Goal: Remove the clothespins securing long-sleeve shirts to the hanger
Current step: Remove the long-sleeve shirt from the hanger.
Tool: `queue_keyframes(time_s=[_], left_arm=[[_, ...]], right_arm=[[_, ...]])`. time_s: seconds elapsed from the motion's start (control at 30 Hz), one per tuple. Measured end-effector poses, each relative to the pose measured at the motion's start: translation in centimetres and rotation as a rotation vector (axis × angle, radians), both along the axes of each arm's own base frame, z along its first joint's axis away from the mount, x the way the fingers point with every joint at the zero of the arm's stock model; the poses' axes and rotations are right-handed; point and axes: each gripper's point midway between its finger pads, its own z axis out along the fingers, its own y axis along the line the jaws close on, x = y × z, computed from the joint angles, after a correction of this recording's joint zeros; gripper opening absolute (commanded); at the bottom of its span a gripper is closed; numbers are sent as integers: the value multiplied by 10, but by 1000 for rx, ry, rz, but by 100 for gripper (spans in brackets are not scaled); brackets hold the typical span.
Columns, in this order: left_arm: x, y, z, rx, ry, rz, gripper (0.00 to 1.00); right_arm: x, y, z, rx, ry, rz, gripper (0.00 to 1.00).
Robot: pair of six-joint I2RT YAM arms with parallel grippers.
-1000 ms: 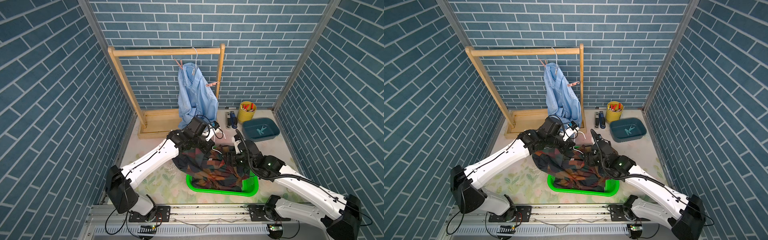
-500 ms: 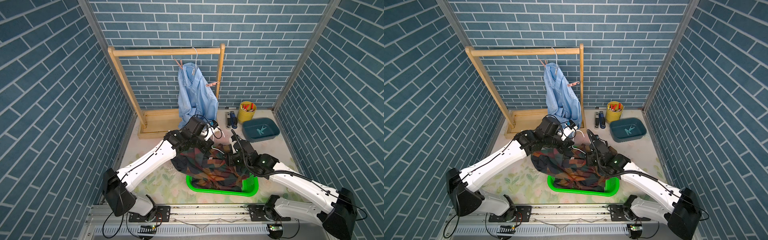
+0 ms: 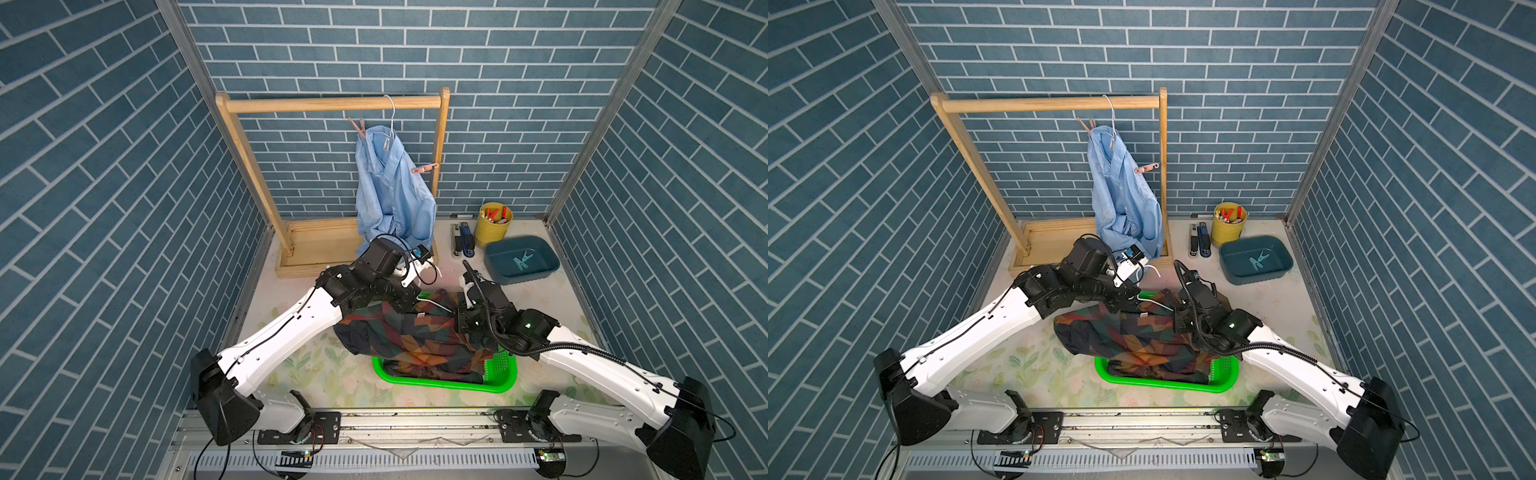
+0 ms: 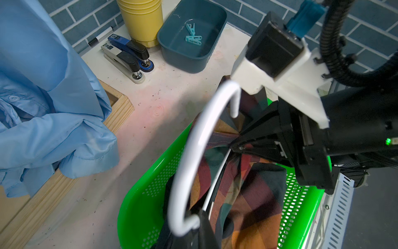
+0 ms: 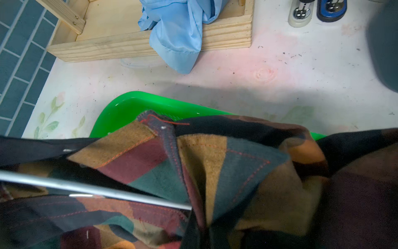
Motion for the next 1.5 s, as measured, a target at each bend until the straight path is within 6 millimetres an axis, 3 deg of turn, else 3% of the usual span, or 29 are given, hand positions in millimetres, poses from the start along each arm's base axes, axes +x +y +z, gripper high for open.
queue_keyframes(time_s=[0.2, 0.47, 0.93, 1.2, 1.5], left_arm=[[-8, 8, 9, -5, -23, -11, 0], [-9, 19, 11, -5, -36, 11, 0], [-8, 37, 13, -33, -29, 43, 0], [-11, 55, 28, -72, -52, 67, 0], [-5, 51, 27, -118, -30, 93, 0]], right_arm=[[8, -25, -4, 17, 6, -73, 0], [12, -40, -2, 63, 17, -110, 0], [17, -47, -3, 164, 56, -115, 0], [20, -60, -13, 177, 90, -151, 0], [19, -56, -17, 196, 108, -132, 0]])
